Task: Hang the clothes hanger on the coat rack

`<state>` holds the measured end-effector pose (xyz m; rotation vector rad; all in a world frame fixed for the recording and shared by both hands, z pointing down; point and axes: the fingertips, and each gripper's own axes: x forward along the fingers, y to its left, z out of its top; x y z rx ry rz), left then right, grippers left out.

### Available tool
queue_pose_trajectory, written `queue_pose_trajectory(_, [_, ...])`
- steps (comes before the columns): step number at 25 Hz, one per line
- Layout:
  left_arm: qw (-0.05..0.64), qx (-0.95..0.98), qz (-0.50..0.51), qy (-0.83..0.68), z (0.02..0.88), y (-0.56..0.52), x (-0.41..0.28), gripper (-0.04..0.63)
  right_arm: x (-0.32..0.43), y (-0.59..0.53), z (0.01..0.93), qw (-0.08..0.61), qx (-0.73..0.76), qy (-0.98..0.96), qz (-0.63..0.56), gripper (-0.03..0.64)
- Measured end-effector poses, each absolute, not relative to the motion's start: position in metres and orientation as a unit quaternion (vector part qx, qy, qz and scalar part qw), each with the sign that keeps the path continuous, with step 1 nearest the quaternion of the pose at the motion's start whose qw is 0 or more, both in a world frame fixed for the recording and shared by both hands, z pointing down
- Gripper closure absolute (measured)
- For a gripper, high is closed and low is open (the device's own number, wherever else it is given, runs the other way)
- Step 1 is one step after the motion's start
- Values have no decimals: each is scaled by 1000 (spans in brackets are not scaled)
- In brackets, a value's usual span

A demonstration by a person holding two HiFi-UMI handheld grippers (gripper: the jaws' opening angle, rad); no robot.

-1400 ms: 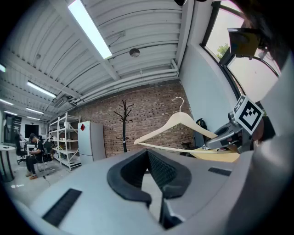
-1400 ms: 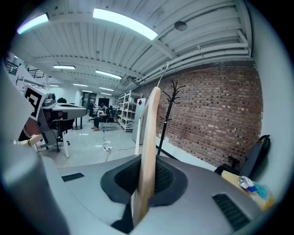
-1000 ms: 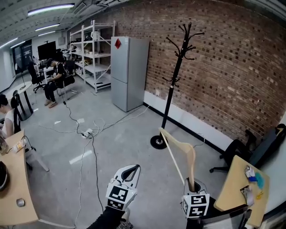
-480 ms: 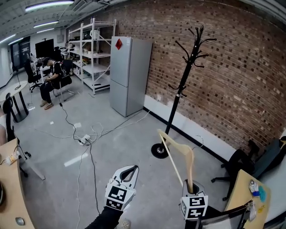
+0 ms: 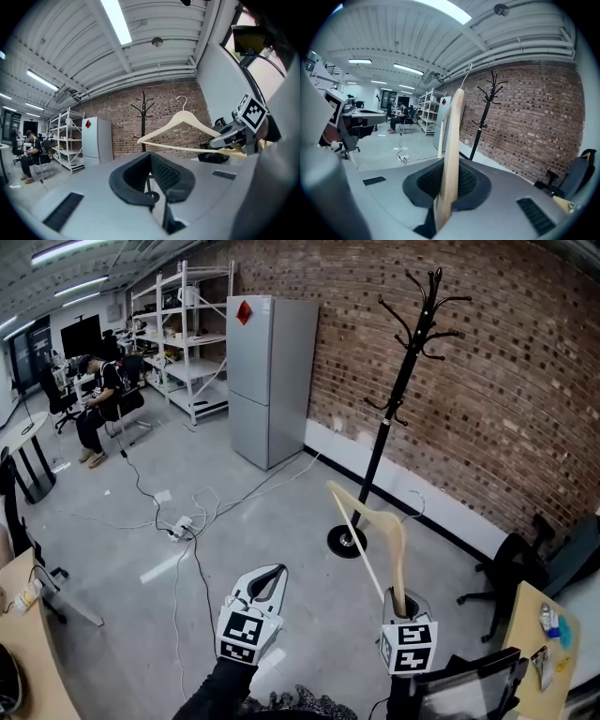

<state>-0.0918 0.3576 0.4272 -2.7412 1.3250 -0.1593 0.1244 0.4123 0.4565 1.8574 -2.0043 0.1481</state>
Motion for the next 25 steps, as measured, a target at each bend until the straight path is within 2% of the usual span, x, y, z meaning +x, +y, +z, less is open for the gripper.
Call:
queue_pose_trajectory(14, [18, -898, -59, 435, 454, 285, -102, 588, 118, 332, 468, 215, 665, -712, 65, 589])
queue_pose_trajectory(25, [40, -900, -71, 429, 448, 163, -87, 588, 132, 206, 467, 206, 667, -713, 64, 589])
